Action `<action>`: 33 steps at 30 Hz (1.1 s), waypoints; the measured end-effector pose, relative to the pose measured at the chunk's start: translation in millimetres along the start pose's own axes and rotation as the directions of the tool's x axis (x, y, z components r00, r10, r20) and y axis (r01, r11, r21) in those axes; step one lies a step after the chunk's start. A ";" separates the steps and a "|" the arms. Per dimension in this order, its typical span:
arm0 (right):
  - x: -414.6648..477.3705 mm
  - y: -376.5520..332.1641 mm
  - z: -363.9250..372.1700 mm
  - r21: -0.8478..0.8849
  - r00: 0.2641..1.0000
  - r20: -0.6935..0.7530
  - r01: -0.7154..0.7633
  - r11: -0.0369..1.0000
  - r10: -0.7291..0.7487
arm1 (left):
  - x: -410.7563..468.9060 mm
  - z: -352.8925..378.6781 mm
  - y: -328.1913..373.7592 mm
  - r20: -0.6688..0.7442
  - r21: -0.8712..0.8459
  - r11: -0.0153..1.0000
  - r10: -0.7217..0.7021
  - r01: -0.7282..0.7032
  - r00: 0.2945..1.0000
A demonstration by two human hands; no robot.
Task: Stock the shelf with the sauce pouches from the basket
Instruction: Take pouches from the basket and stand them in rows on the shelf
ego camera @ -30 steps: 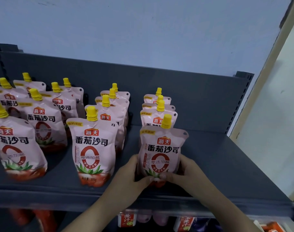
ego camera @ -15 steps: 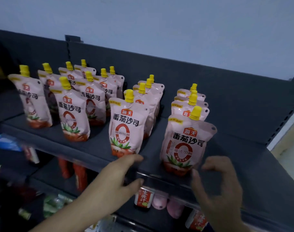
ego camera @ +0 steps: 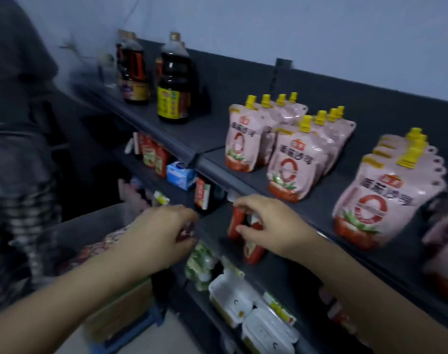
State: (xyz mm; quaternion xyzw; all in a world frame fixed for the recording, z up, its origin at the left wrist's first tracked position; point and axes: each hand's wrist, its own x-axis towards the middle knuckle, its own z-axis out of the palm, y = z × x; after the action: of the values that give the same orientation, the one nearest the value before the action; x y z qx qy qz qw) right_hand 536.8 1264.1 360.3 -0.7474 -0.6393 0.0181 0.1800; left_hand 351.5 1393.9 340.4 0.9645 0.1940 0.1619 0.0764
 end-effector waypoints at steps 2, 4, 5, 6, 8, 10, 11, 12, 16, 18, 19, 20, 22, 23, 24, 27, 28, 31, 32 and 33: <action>44.6 -29.5 13.1 -0.066 0.997 0.062 0.051 0.996 -0.047 | -18.5 -12.8 -45.4 0.003 0.081 0.991 -0.102 0.102 0.995; 85.7 -59.2 29.1 -0.105 0.991 0.080 0.115 0.988 -0.106 | -36.7 -24.7 -89.4 0.000 0.155 0.968 -0.199 0.196 0.980; 104.8 -72.9 38.6 -0.119 0.988 0.089 0.139 0.983 -0.129 | -45.7 -31.0 -110.1 -0.001 0.178 0.954 -0.246 0.242 0.969; 122.4 -86.2 47.8 -0.127 0.984 0.103 0.157 0.979 -0.145 | -54.6 -37.2 -128.4 0.001 0.207 0.938 -0.283 0.277 0.959; 154.5 -111.1 66.4 -0.130 0.978 0.131 0.181 0.975 -0.164 | -70.5 -47.6 -164.3 0.006 0.266 0.906 -0.344 0.330 0.939; 181.8 -129.3 87.4 -0.128 0.972 0.138 0.210 0.969 -0.192 | -83.0 -53.7 -193.6 0.010 0.293 0.880 -0.394 0.374 0.919; 191.6 -135.1 96.0 -0.122 0.969 0.138 0.220 0.968 -0.203 | -86.8 -54.9 -204.4 0.003 0.306 0.873 -0.401 0.381 0.916; 201.1 -140.2 104.7 -0.111 0.965 0.147 0.233 0.966 -0.216 | -89.7 -55.9 -215.0 -0.006 0.324 0.863 -0.406 0.386 0.914; 240.5 -152.1 140.5 -0.096 0.933 0.247 0.293 0.951 -0.263 | -91.9 -49.2 -258.1 -0.009 0.375 0.827 -0.447 0.418 0.894; 262.6 -151.5 156.2 -0.094 0.916 0.293 0.314 0.945 -0.275 | -84.1 -40.7 -277.2 0.009 0.418 0.804 -0.469 0.423 0.883; 274.8 -149.6 164.2 -0.089 0.907 0.316 0.319 0.943 -0.277 | -78.4 -35.4 -286.4 0.012 0.421 0.795 -0.487 0.437 0.874; 287.4 -146.3 172.3 -0.085 0.899 0.339 0.323 0.943 -0.277 | -71.9 -30.1 -295.1 0.019 0.423 0.788 -0.502 0.448 0.865; 313.6 -137.2 189.4 -0.086 0.885 0.377 0.326 0.941 -0.273 | -57.6 -17.0 -315.0 0.049 0.437 0.778 -0.521 0.451 0.852; 326.7 -131.8 198.8 -0.098 0.879 0.392 0.333 0.938 -0.271 | -49.7 -10.1 -326.1 0.067 0.435 0.775 -0.535 0.458 0.842; 340.5 -126.1 208.5 -0.118 0.872 0.412 0.339 0.933 -0.265 | -41.7 -3.4 -338.1 0.083 0.431 0.769 -0.555 0.472 0.828; 383.2 -106.4 236.4 -0.133 0.841 0.489 0.334 0.933 -0.231 | -16.5 17.5 -374.9 0.110 0.421 0.747 -0.605 0.515 0.789; 397.4 -98.5 245.5 -0.122 0.829 0.518 0.317 0.940 -0.212 | -8.2 25.4 -386.0 0.118 0.419 0.741 -0.618 0.525 0.777; 429.9 -81.1 272.2 -0.112 0.808 0.560 0.293 0.950 -0.183 | 6.2 53.6 -412.1 0.172 0.427 0.720 -0.659 0.548 0.732; 441.0 -75.7 285.1 -0.113 0.806 0.564 0.288 0.951 -0.177 | 9.5 66.0 -423.6 0.194 0.431 0.712 -0.673 0.554 0.714; 448.5 -72.8 296.6 -0.118 0.804 0.567 0.292 0.949 -0.177 | 11.1 77.9 -432.6 0.213 0.429 0.708 -0.683 0.562 0.698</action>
State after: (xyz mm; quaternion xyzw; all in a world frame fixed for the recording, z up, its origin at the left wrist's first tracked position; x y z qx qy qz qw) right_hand 473.0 1777.1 195.5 -0.6394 -0.7500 0.1454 -0.0861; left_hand 236.6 1786.7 179.7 0.8495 0.5204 -0.0870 -0.0019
